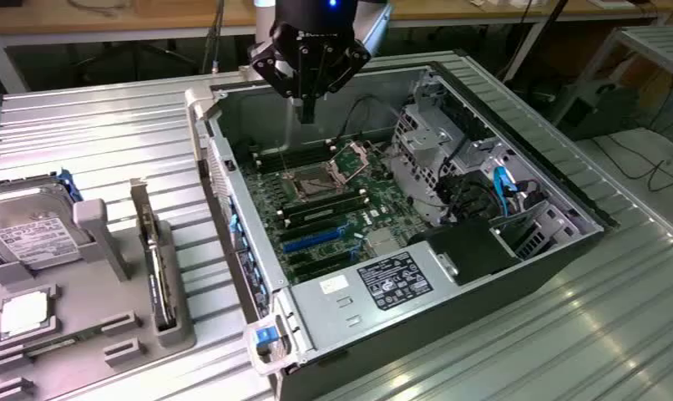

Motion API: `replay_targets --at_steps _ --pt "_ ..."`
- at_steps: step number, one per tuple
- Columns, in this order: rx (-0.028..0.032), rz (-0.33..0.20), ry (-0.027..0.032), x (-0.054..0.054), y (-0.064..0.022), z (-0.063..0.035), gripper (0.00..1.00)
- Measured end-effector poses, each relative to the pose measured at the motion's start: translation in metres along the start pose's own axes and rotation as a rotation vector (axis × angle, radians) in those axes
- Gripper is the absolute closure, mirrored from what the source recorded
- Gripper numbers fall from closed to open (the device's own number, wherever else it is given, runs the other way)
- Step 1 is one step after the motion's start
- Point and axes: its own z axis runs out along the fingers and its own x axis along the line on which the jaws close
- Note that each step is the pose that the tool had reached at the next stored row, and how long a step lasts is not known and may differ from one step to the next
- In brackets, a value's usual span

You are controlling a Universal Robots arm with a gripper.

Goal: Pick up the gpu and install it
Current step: 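Reach for the gpu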

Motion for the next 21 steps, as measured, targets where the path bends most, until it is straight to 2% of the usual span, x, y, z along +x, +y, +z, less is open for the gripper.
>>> replay_targets --at_steps 8,21 --pt "0.0001 0.000 0.0000 0.005 -0.0010 -0.0001 0.89" --pt "0.0001 -0.001 0.0002 0.021 -0.0032 0.0006 0.89"
